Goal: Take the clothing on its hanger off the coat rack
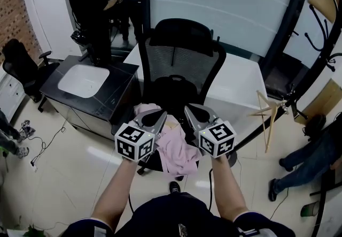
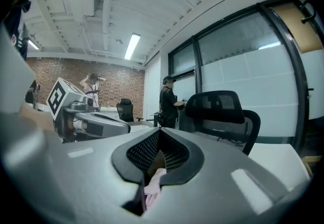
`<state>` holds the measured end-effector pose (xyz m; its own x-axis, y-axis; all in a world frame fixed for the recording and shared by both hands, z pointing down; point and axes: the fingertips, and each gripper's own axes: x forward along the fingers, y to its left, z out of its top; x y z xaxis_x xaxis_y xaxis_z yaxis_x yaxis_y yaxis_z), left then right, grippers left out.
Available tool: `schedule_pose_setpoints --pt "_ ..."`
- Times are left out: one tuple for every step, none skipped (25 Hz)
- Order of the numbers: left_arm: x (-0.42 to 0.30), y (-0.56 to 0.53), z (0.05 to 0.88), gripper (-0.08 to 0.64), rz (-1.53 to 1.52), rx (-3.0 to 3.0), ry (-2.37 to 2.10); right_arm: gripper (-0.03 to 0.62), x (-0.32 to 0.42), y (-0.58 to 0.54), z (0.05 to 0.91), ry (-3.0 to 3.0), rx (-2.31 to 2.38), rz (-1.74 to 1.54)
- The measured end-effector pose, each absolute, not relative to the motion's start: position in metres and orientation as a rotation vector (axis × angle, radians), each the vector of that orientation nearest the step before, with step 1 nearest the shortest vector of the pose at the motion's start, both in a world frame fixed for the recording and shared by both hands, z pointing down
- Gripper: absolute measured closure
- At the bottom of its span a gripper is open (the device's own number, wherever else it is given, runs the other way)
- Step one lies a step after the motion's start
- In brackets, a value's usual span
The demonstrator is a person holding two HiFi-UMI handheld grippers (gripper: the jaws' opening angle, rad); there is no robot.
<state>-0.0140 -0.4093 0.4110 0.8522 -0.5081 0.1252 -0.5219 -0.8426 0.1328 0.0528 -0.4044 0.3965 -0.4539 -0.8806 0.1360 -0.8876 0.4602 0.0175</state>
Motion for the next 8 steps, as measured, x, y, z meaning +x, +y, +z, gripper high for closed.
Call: schedule_pose_setpoints --pt "-0.0143 -0.4091 0.4106 0.548 0.127 2.867 -0.801 0.591 0.0524 -0.4040 0.3962 -2.574 1.569 0.085" --pt "-0.0147 -0.4089 0.4104 0.548 0.128 2.868 -0.800 0.591 0.0518 -0.4038 0.3958 -2.573 1.570 0.085" --pt "-0.0152 -0.4086 0.4103 0.548 0.128 2.869 -0.799 0.591 0.0512 -0.4035 0.3954 -2.573 1.571 0.085" --pt "-0.0156 -0.4083 0.4102 0.548 0.129 2.869 -0.798 0.591 0.0506 -0.4032 0.3950 -2.574 1.572 0.087" --pt "-0.0160 -0.4079 0.4101 0.548 0.130 2.870 -0.796 0.591 0.0501 -0.4028 0.3947 -2.575 1.574 0.090" --pt "-0.0164 -0.4075 0.4099 0.548 0.130 2.871 -0.795 0.591 0.0498 -0.4024 0.3943 -2.577 1.576 0.094" --pt "-0.0167 -0.4071 0.4096 0.548 0.131 2.872 -0.794 0.591 0.0494 -0.4021 0.3939 -2.579 1.578 0.097" --pt "-0.0171 -0.4067 0.4093 0.548 0.131 2.872 -0.793 0.591 0.0491 -0.4017 0.3935 -2.581 1.580 0.101"
